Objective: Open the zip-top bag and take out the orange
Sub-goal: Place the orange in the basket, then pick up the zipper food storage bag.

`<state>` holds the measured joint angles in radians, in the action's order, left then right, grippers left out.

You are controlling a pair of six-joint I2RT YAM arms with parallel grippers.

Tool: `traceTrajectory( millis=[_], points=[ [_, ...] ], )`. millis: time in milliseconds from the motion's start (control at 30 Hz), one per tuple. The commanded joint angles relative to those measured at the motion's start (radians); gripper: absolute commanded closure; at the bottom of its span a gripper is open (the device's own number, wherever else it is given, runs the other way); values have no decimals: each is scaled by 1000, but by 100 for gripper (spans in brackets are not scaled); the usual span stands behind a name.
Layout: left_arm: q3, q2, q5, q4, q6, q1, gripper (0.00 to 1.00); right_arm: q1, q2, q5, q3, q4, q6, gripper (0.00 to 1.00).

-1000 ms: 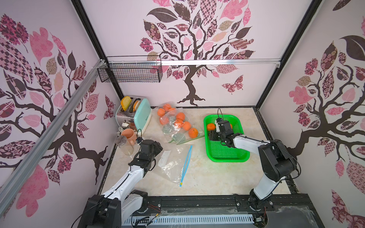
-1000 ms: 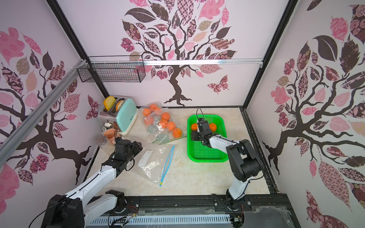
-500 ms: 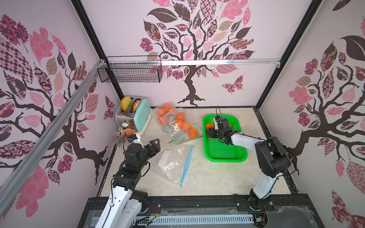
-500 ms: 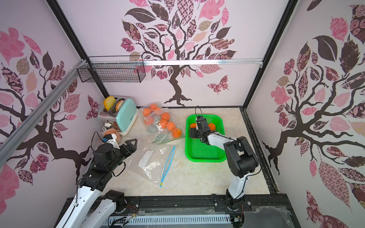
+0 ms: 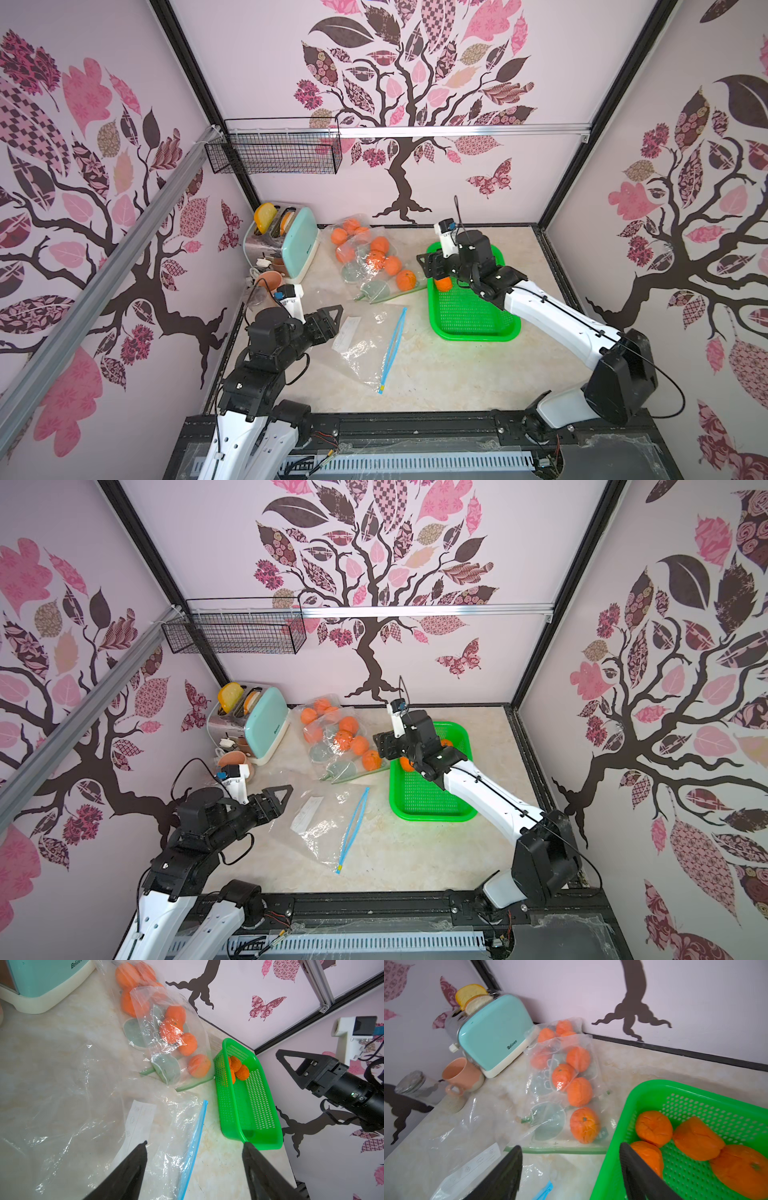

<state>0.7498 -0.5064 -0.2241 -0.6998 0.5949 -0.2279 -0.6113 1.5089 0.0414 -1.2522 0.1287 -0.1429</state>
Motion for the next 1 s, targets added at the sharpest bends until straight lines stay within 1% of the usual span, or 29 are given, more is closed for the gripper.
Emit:
traceTrajectory(
  millis=[0,133,233,333,433,467,533,633,700,767,833,900,967],
  points=[
    [34,33,9,-77,-37,-2,26,-38,63,-8,-53,111,85,25],
    [62,79,104,-117,-78,-3,26,-108,149,-20,-101,126,187,23],
    [42,125,160,-125,-82,-2,26,-143,223,5,-134,121,260,19],
    [13,161,158,-99,-69,-2,27,-173,297,16,-181,125,330,17],
    [12,173,168,-101,-76,-2,27,-219,367,-27,-222,158,436,14],
    [12,173,170,-102,-75,-2,27,-238,386,-44,-220,150,480,13],
    [7,166,165,-95,-76,-2,27,-254,419,-68,-213,113,524,11],
    [13,148,171,-103,-74,-1,28,-254,475,-130,-234,71,554,13],
    [17,143,166,-108,-76,-2,27,-258,487,-129,-234,73,580,14],
    [13,150,164,-104,-76,-3,28,-258,490,-124,-209,36,599,14],
    [6,158,164,-96,-75,-2,28,-258,512,-161,-215,17,612,15],
    [6,159,166,-94,-75,-2,28,-255,539,-224,-232,-4,618,21],
    [7,155,164,-95,-75,-3,28,-252,555,-236,-250,-16,610,30]
  ],
)
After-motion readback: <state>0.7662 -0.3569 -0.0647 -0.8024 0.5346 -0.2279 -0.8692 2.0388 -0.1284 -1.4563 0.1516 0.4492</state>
